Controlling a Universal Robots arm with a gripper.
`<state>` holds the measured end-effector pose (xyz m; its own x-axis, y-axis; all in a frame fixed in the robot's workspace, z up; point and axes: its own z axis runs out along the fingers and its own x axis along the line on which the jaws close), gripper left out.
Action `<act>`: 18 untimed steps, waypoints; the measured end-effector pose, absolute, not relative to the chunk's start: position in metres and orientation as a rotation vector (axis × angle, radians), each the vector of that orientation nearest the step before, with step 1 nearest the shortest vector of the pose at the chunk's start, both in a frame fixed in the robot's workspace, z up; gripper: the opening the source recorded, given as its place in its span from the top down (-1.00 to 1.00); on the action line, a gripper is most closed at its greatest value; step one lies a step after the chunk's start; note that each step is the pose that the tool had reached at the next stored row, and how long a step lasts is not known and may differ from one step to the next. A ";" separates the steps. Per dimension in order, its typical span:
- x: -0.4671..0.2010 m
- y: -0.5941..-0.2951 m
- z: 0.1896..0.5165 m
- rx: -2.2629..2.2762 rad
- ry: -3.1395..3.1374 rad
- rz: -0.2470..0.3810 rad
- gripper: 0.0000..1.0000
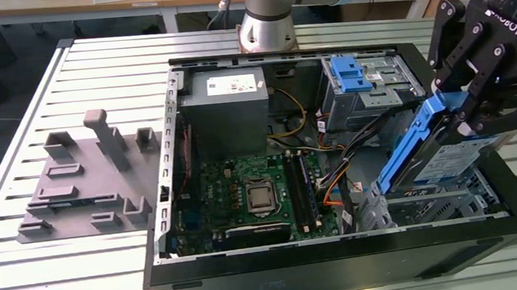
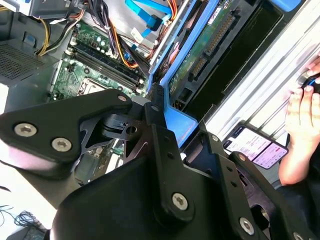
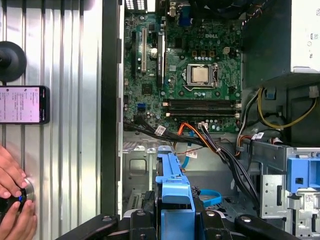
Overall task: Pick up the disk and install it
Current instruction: 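Insert the disk into the insertion slot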
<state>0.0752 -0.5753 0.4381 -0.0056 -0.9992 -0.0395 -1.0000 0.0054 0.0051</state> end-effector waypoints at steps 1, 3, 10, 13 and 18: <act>0.075 -0.576 0.437 -2.198 2.210 0.049 0.27; 0.075 -0.576 0.436 -2.198 2.210 0.049 0.27; 0.075 -0.577 0.432 -2.198 2.210 0.049 0.27; 0.075 -0.577 0.431 -2.198 2.210 0.049 0.27; 0.076 -0.577 0.428 -2.198 2.210 0.049 0.27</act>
